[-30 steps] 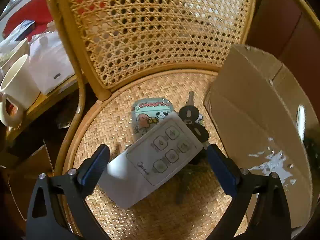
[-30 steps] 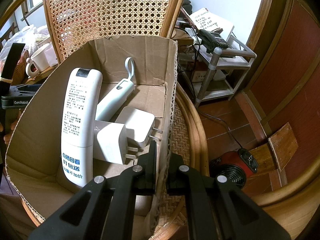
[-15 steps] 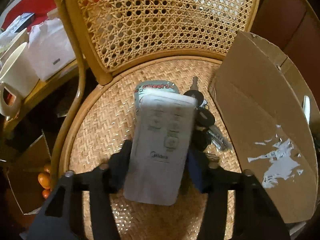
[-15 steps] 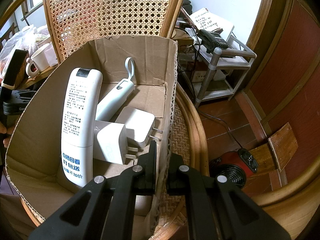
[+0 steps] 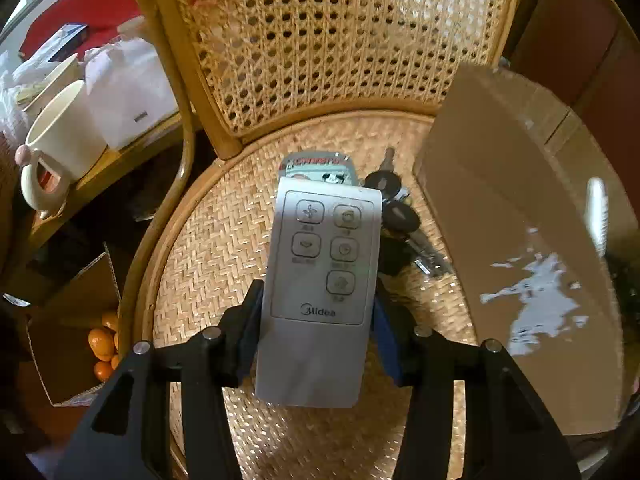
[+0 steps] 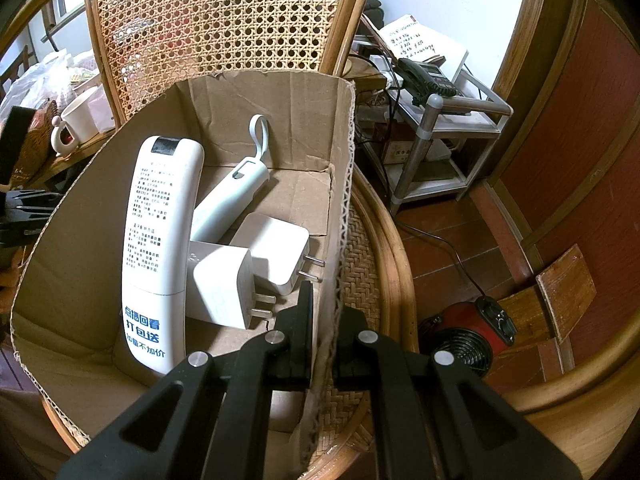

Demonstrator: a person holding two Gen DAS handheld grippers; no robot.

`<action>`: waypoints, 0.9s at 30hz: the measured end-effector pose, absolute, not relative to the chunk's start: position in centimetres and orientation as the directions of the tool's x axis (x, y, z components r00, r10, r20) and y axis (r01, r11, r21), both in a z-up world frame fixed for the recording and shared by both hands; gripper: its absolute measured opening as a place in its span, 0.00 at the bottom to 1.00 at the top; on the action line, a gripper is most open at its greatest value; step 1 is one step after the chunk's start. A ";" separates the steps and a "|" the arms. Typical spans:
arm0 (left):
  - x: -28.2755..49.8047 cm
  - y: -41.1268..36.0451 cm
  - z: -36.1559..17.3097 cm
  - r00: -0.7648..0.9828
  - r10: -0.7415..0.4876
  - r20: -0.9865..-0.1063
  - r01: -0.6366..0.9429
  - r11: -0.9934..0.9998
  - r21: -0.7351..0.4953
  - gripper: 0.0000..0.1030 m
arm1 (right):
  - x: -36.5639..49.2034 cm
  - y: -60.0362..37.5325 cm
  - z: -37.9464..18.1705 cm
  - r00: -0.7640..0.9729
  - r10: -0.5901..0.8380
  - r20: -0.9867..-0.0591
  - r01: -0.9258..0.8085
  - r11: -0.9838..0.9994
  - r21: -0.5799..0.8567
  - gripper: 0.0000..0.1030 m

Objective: Organize rigid objects
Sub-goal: 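Carry the AC remote into the cardboard box and open the left gripper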

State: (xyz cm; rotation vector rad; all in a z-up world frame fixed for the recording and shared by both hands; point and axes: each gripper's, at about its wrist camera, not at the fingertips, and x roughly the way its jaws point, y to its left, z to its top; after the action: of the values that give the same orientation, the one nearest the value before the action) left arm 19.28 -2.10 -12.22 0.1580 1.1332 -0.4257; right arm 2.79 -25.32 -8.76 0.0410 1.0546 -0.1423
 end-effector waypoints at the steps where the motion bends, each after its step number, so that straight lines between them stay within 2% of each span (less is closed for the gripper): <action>1: 19.1 -1.9 -11.8 0.361 -0.256 -0.897 0.399 0.912 -0.099 0.47 | 2.8 -25.3 -8.8 0.486 -0.097 -0.869 0.137 0.990 -0.035 0.08; 11: 15.5 -2.6 -6.2 0.486 -0.263 -0.833 0.375 0.924 -0.072 0.47 | 2.8 -25.3 -8.8 0.485 -0.098 -0.869 0.137 0.990 -0.035 0.08; 19: 12.2 -5.8 -1.2 0.568 -0.342 -0.748 0.405 0.908 -0.108 0.48 | 2.8 -25.3 -8.8 0.486 -0.097 -0.869 0.137 0.990 -0.034 0.08; 27: 10.5 -9.7 0.5 0.555 -0.422 -0.717 0.468 0.871 -0.151 0.48 | 2.8 -25.3 -8.8 0.486 -0.097 -0.869 0.137 0.990 -0.035 0.08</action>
State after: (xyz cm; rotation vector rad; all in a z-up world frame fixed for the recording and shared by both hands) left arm 10.50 -9.71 0.46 0.0592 0.8300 -0.5258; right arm 2.78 -25.32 -8.76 0.0410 1.0543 -0.1424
